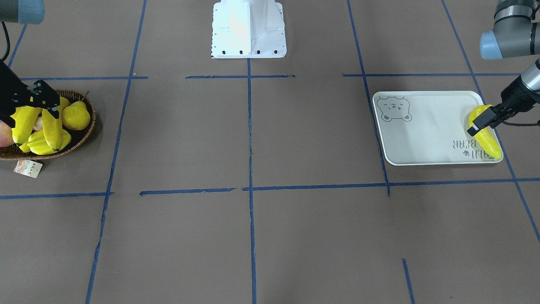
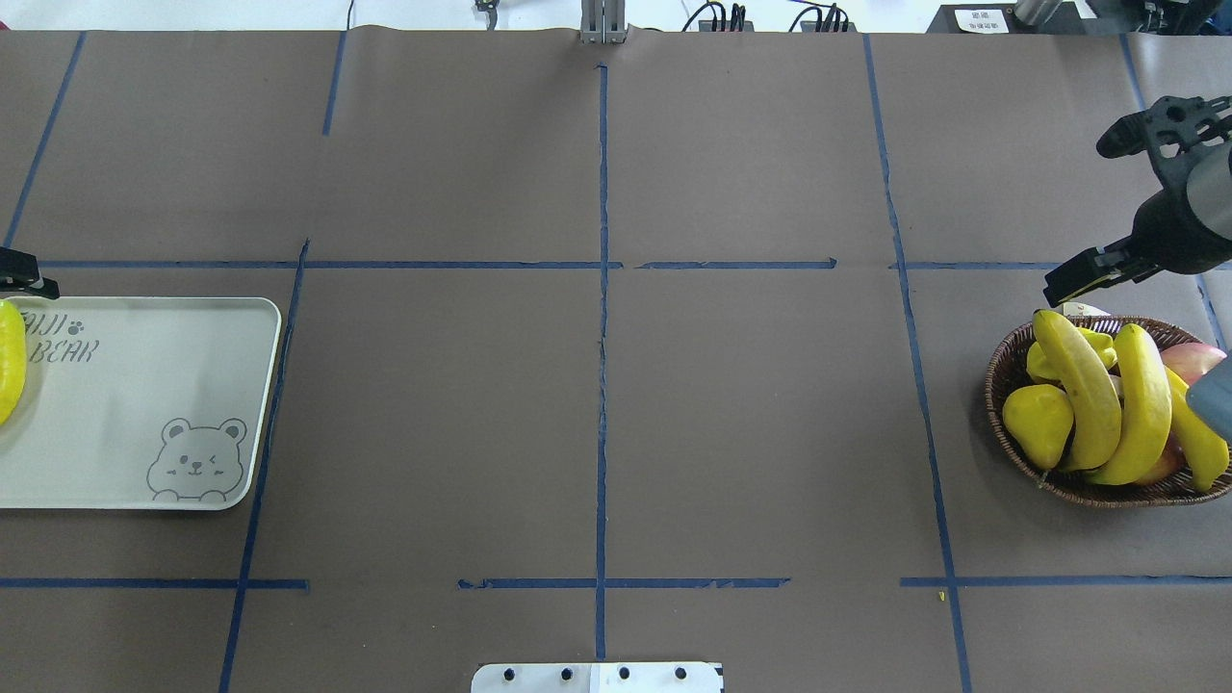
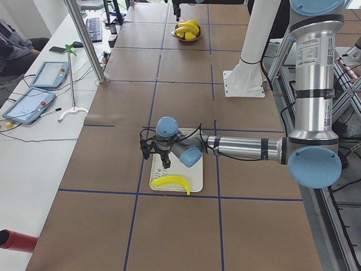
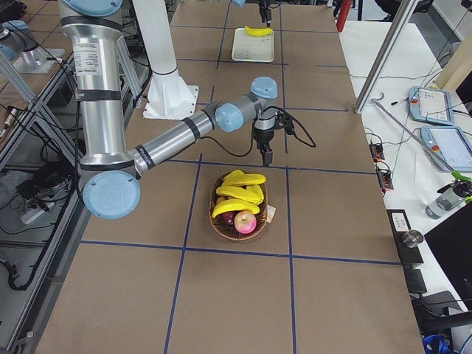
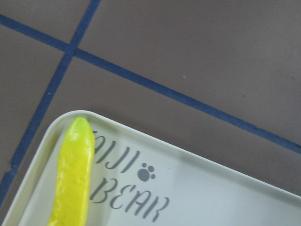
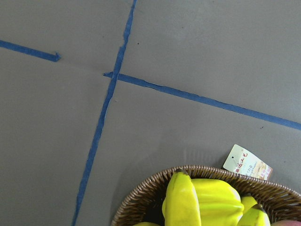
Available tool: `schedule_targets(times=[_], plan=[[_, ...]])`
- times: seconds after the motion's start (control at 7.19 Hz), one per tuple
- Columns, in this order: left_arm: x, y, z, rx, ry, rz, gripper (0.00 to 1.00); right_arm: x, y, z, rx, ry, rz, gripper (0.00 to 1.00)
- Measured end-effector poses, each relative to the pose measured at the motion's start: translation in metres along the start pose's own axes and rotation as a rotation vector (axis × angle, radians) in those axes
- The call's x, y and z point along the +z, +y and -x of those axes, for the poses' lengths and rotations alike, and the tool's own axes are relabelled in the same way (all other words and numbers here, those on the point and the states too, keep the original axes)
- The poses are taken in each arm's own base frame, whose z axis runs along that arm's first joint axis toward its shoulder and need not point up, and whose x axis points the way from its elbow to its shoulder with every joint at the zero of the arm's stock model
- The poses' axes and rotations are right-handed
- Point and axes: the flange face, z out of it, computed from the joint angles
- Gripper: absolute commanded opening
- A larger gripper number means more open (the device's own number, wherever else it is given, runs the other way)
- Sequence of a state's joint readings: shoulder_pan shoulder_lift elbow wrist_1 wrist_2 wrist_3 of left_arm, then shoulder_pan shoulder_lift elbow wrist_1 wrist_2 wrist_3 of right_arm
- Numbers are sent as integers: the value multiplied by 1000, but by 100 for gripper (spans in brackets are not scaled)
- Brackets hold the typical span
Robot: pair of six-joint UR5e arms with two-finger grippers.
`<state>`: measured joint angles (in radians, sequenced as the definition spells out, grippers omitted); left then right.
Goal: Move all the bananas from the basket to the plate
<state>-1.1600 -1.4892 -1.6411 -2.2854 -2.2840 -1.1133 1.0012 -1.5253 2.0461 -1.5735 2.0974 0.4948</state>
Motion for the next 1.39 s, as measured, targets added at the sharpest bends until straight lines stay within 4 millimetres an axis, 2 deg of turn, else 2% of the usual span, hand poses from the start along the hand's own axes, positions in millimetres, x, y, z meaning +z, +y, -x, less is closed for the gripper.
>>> schedule_targets(times=[0.14,0.42,0.56,1.11,1.39], plan=[[-3,1,-5,8,9,-2,100,13,15,10,13,4,-35,97],[-4,2,-7,12,13,-3,100,31,53,-8,7,-13,-80,88],[-4,2,-7,13,13,-3,100,37,64,-12,1,-18,-77,84],[-4,2,-6,11,12,-2,100,62,92,-10,-29,-7,-9,82],[-3,3,-6,12,11,-2,100,70,98,-11,-37,4,10,78]])
